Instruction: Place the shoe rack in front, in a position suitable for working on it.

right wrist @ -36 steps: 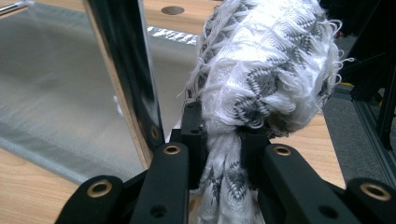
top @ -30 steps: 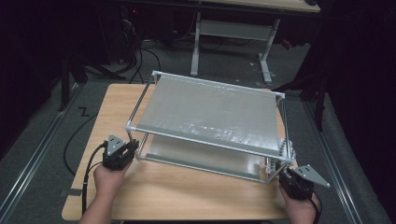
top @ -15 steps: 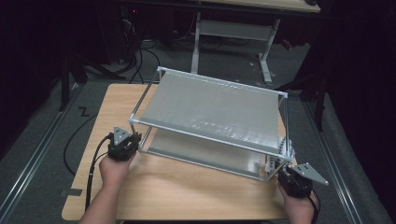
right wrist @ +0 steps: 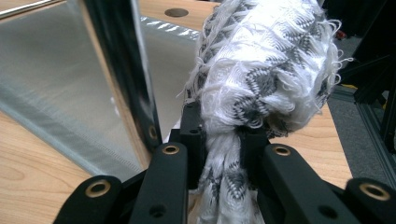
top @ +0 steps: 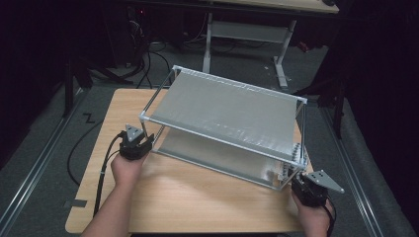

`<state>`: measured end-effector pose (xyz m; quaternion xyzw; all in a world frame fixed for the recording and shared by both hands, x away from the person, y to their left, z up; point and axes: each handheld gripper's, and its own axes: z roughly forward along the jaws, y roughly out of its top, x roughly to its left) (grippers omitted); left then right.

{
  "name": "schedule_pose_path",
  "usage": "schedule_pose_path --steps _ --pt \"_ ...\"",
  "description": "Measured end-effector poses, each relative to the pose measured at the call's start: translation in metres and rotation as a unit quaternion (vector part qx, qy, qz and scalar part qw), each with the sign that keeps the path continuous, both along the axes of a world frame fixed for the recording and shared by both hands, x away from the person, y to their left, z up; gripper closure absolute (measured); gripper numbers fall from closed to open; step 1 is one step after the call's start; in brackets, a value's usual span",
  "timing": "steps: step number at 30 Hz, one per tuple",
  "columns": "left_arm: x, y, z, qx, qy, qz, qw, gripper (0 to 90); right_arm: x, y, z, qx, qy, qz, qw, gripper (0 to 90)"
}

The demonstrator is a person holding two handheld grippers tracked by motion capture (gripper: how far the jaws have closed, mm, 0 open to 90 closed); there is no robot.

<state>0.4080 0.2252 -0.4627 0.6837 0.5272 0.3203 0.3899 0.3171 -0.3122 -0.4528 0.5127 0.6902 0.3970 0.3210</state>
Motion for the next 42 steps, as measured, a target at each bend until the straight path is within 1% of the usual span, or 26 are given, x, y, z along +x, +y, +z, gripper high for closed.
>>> schedule_pose_path --steps 1,2,3,4,6,7,9,10,13,14,15,17,18,19,20,22,23,25,27,32,34,38,40,42 --pt "-0.005 0.003 0.001 -0.004 0.001 0.007 1.0000 56.6 0.001 0.000 0.000 0.000 0.000 0.000 1.0000 77.4" --pt "-0.009 0.006 0.002 -0.012 0.000 0.009 0.9999 54.6 0.001 0.001 0.000 0.003 0.000 -0.002 1.0000 77.5" --pt "-0.015 0.008 0.003 -0.011 0.002 0.008 0.9999 53.7 0.000 0.001 0.000 0.004 0.000 -0.002 1.0000 77.5" --pt "-0.022 0.011 0.003 -0.001 0.001 0.008 1.0000 51.9 0.000 0.003 0.000 0.002 0.001 0.001 1.0000 77.4" --pt "-0.033 0.013 0.002 0.009 0.006 0.004 0.9999 52.0 -0.001 0.006 0.000 -0.004 0.000 0.007 1.0000 77.4" --pt "-0.038 0.013 0.001 0.006 0.009 0.005 0.9999 51.2 -0.001 0.008 0.000 -0.009 -0.001 0.010 0.9999 77.4" --pt "-0.048 0.013 0.001 -0.001 0.016 0.001 0.9999 49.7 -0.001 0.011 0.000 -0.008 0.001 0.013 0.9999 77.5" --pt "-0.057 0.011 0.001 -0.008 0.012 -0.005 0.9999 49.7 -0.001 0.013 0.000 -0.008 0.001 0.017 0.9998 77.5" --pt "-0.073 0.001 0.000 0.004 0.006 -0.023 0.9997 48.4 -0.004 0.021 0.000 -0.008 0.002 0.029 0.9995 77.6" --pt "-0.080 -0.003 0.001 0.000 -0.001 -0.029 0.9996 48.6 -0.004 0.024 -0.001 -0.012 0.002 0.032 0.9994 77.5" --pt "-0.084 -0.005 0.001 -0.001 -0.006 -0.036 0.9994 49.6 -0.005 0.027 -0.001 -0.013 0.001 0.035 0.9993 77.5" --pt "-0.094 -0.011 0.001 -0.006 -0.011 -0.055 0.9984 49.8 -0.006 0.032 -0.001 -0.006 0.004 0.038 0.9993 77.5" --pt "-0.098 -0.014 -0.001 -0.007 -0.011 -0.066 0.9977 49.7 -0.007 0.034 -0.002 -0.006 0.005 0.041 0.9991 77.5" --pt "-0.101 -0.016 -0.003 -0.002 -0.010 -0.076 0.9971 49.4 -0.008 0.038 -0.002 -0.007 0.005 0.046 0.9989 77.6" --pt "-0.102 -0.018 -0.003 -0.006 -0.013 -0.083 0.9964 49.2 -0.009 0.041 -0.003 -0.008 0.007 0.050 0.9987 77.5" --pt "-0.103 -0.020 -0.001 -0.024 -0.015 -0.092 0.9953 49.2 -0.010 0.048 -0.003 -0.013 0.006 0.056 0.9983 77.5" --pt "-0.103 -0.021 0.001 -0.033 -0.020 -0.096 0.9946 49.3 -0.011 0.050 -0.003 -0.013 0.006 0.059 0.9982 77.5" --pt "-0.106 -0.024 0.004 -0.040 -0.030 -0.104 0.9934 49.3 -0.013 0.058 -0.003 -0.006 0.009 0.067 0.9977 77.5" --pt "-0.109 -0.026 0.002 -0.043 -0.028 -0.111 0.9926 49.3 -0.015 0.064 -0.004 -0.003 0.010 0.075 0.9972 77.6" --pt "-0.110 -0.028 0.004 -0.047 -0.027 -0.117 0.9916 48.8 -0.025 0.083 -0.004 0.008 0.014 0.107 0.9942 77.6" --pt "-0.111 -0.031 0.004 -0.043 -0.024 -0.119 0.9917 48.2 -0.028 0.091 -0.006 0.001 0.017 0.119 0.9927 77.5" --pt "-0.112 -0.036 0.004 -0.040 -0.027 -0.128 0.9907 47.7 -0.035 0.105 -0.008 -0.008 0.019 0.147 0.9889 77.5" --pt "-0.109 -0.041 0.003 -0.041 -0.024 -0.141 0.9889 48.9 -0.037 0.104 -0.006 -0.007 0.014 0.148 0.9889 77.5" --pt "-0.107 -0.047 0.001 -0.042 -0.013 -0.156 0.9868 49.1 -0.038 0.099 -0.004 -0.005 0.010 0.141 0.9900 77.5"
